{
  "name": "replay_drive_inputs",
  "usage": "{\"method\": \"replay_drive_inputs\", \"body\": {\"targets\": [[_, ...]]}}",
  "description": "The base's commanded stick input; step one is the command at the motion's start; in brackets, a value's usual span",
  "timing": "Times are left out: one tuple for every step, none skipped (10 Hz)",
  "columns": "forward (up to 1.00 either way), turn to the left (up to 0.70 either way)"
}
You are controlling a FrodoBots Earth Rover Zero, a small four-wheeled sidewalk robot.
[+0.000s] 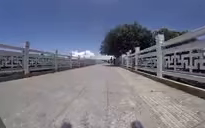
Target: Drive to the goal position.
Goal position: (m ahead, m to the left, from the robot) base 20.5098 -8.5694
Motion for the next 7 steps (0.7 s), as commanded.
{"method": "replay_drive_inputs", "body": {"targets": [[0.70, 0.00], [0.70, 0.00], [0.70, 0.00], [0.70, 0.00], [0.70, 0.00], [0.70, 0.00], [0.70, 0.00]]}}
